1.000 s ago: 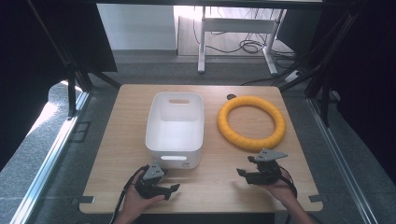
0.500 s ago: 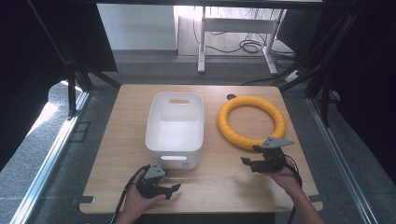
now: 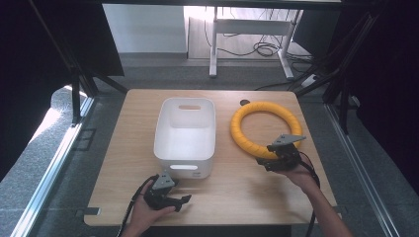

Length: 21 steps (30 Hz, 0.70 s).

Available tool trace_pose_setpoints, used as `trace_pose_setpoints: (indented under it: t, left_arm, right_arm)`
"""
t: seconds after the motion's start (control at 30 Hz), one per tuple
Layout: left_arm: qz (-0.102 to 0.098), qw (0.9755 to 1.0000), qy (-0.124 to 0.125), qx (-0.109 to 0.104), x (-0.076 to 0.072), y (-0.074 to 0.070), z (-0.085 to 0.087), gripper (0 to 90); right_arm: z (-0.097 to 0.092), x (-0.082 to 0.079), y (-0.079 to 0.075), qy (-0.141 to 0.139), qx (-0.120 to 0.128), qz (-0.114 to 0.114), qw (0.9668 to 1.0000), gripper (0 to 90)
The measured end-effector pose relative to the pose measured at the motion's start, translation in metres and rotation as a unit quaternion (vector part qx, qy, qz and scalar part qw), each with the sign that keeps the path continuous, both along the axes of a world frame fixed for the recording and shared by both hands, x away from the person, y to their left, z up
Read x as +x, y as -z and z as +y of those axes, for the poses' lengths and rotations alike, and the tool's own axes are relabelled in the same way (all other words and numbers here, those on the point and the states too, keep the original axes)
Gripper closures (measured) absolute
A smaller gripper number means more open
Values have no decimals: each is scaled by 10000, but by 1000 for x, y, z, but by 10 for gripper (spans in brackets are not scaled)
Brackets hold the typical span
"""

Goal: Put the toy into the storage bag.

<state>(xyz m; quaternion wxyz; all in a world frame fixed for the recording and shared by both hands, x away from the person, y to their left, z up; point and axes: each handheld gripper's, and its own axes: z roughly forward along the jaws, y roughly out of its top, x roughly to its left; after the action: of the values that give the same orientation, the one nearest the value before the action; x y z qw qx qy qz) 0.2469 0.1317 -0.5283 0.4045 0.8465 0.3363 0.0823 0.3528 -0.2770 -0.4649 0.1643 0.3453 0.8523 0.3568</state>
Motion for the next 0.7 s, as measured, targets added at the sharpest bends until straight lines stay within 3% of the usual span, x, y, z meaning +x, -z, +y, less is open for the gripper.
trace_pose_setpoints:
  t: [0.17,0.4,0.7]
  left_arm:
    - [-10,10000,-10,6,0,0,1,260]
    - [-17,10000,0,-30,-1,0,1,260]
    - [40,9999,101,0,-1,2,-3,260]
  right_arm:
    - [3,13,1,-35,-116,117,9999,342]
    - [13,32,11,-97,-529,236,9983,360]
    - [15,61,20,-178,-633,559,9963,356]
